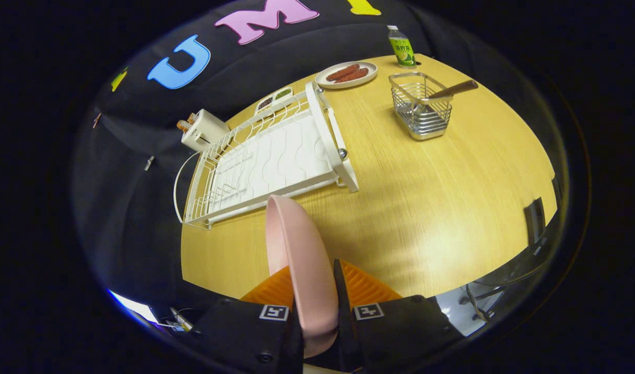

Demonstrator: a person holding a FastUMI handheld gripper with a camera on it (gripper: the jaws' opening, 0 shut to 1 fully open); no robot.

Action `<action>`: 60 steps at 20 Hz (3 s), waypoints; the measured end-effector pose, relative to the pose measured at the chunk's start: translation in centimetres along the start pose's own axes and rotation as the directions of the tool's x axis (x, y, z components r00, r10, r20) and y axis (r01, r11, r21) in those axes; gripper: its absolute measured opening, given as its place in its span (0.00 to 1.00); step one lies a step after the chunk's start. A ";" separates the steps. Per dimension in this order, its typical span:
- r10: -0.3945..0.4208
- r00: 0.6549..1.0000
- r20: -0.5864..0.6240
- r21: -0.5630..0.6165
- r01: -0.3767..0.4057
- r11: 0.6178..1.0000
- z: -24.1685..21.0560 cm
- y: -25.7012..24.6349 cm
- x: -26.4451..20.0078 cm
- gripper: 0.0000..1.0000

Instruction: Take the plate from the dish rack, then take the spoon from the basket and place it into the plate.

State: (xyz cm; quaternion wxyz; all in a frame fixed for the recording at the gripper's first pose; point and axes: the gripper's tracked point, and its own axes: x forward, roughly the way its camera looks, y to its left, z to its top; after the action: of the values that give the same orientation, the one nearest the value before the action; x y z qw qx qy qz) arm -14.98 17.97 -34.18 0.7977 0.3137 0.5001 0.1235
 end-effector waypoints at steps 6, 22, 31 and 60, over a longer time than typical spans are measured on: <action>0.071 0.996 -0.052 0.039 -0.069 0.997 -0.9 1.9 3.5 0.31; -0.092 0.996 0.014 -0.061 0.093 0.994 1.4 -2.5 4.6 0.73; 0.031 0.966 0.258 -0.364 0.068 0.929 8.2 -0.4 -4.1 0.81; -0.147 0.948 0.281 -0.395 0.254 0.883 22.4 -16.2 -1.4 0.17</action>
State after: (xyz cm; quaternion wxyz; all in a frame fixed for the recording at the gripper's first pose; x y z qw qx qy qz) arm 2.10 -3.67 -36.46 0.9104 0.0908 0.3894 0.1066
